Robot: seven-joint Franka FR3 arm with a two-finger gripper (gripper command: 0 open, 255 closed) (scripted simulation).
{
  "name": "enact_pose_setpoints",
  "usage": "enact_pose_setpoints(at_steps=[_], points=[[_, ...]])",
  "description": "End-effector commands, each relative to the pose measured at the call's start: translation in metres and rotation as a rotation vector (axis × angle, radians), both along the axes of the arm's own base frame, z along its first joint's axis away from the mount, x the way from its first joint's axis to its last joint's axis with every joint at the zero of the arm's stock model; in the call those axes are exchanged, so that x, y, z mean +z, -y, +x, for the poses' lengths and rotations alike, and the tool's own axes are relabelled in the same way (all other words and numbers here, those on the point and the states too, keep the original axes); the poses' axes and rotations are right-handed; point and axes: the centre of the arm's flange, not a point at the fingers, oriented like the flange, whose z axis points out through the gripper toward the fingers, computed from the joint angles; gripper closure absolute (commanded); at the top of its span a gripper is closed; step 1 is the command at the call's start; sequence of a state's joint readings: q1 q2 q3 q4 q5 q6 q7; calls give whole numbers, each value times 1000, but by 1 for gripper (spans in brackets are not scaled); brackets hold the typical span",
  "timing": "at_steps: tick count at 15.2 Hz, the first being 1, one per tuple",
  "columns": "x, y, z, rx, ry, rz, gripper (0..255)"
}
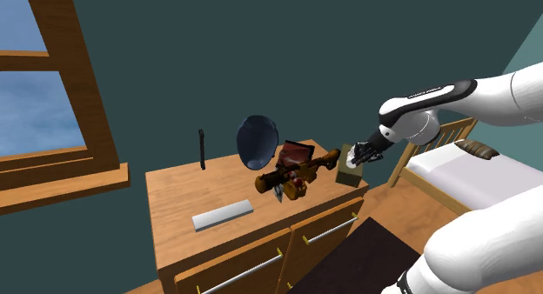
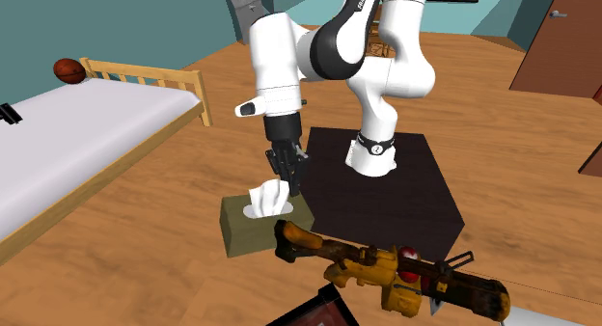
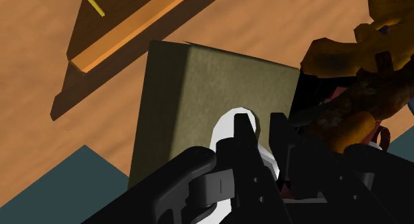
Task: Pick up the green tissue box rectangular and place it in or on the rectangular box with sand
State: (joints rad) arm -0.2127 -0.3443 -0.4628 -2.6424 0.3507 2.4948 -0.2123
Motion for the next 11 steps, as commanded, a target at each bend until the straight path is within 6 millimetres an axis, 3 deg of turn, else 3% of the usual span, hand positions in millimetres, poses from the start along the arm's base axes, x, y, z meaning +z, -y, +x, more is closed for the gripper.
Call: enact_pose_setpoints(at_steps=[1,11], points=[[11,0,0,0,0,0,255],[64,0,0,0,0,0,255]])
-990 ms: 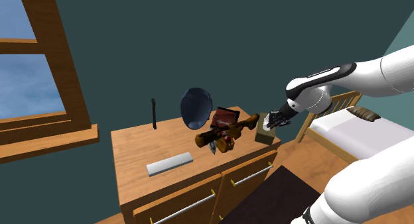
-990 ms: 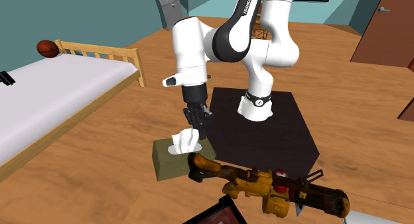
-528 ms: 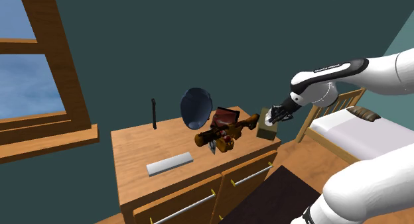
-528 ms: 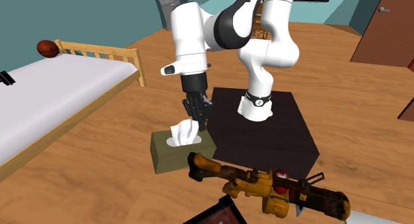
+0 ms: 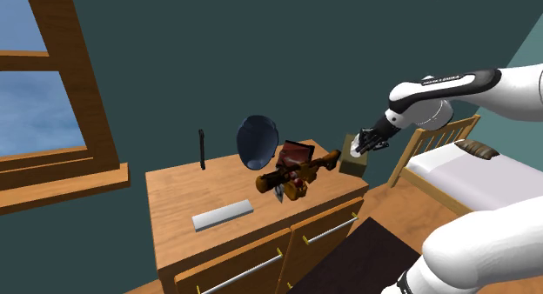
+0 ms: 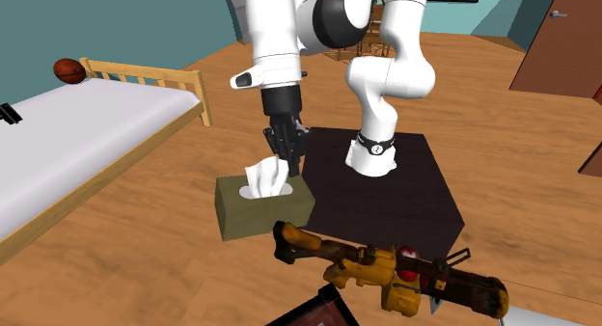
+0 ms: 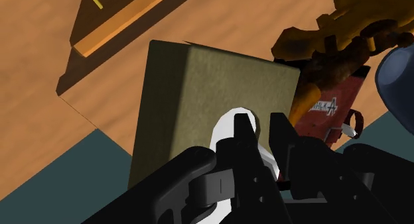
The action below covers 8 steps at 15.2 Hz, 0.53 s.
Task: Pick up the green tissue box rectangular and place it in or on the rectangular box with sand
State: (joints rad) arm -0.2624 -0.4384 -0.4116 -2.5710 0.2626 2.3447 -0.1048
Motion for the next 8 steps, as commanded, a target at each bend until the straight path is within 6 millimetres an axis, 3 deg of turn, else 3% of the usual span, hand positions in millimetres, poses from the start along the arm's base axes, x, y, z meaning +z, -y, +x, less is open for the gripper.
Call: enact_pose_setpoints(at_steps=[1,4,8], points=[[11,0,-1,0,0,0,255],[22,0,-1,0,0,0,255],[31,-15,49,0,0,0,255]])
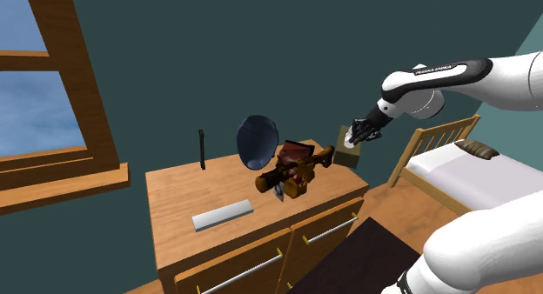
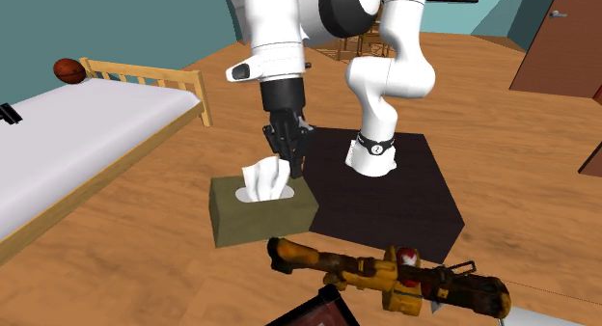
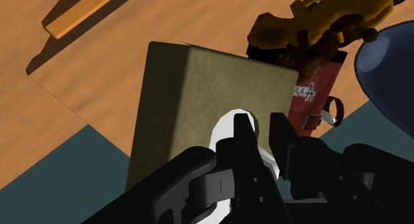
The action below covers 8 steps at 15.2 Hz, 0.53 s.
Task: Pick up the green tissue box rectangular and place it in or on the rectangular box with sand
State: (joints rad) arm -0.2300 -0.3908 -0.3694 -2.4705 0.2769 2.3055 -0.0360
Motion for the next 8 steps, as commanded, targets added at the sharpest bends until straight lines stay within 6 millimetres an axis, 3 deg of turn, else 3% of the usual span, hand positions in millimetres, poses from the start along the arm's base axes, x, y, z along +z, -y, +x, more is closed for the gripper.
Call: enact_pose_setpoints(at_steps=[1,8], points=[[6,-9,25,1,0,1,255],[21,-37,112,1,0,1,255]])
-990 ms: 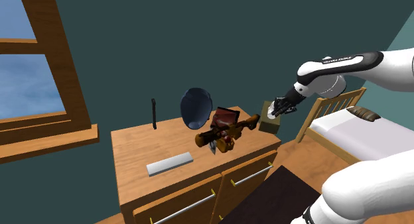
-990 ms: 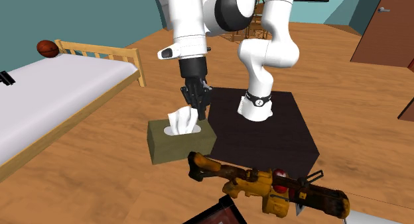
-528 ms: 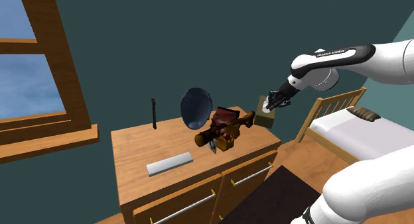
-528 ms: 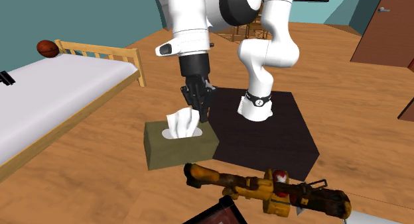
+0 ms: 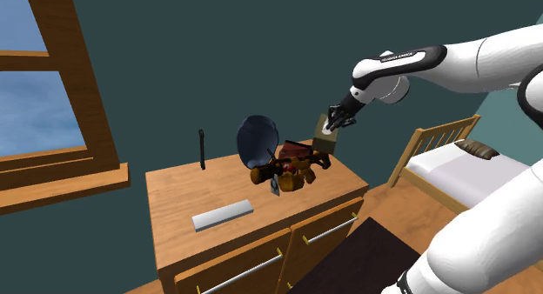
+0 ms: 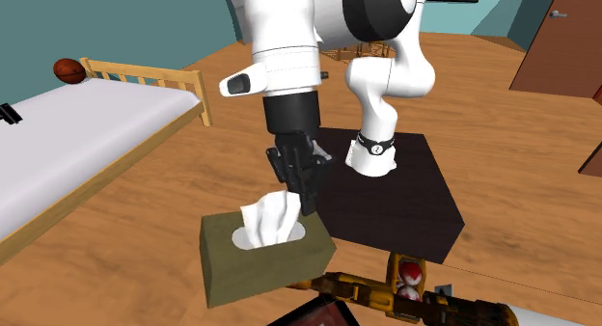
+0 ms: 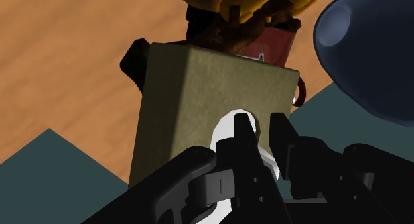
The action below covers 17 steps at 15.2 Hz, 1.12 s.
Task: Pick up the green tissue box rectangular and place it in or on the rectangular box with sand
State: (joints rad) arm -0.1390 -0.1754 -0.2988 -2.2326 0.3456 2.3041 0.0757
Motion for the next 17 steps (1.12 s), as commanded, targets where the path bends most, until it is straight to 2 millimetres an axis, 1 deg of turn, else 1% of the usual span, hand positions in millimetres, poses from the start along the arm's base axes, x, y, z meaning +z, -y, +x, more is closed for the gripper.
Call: enact_pose_setpoints(at_steps=[1,8,9,17], points=[[3,-8,23,0,1,0,255],[18,-35,110,0,1,0,255],[22,-42,131,0,1,0,255],[-20,-42,131,0,1,0,255]])
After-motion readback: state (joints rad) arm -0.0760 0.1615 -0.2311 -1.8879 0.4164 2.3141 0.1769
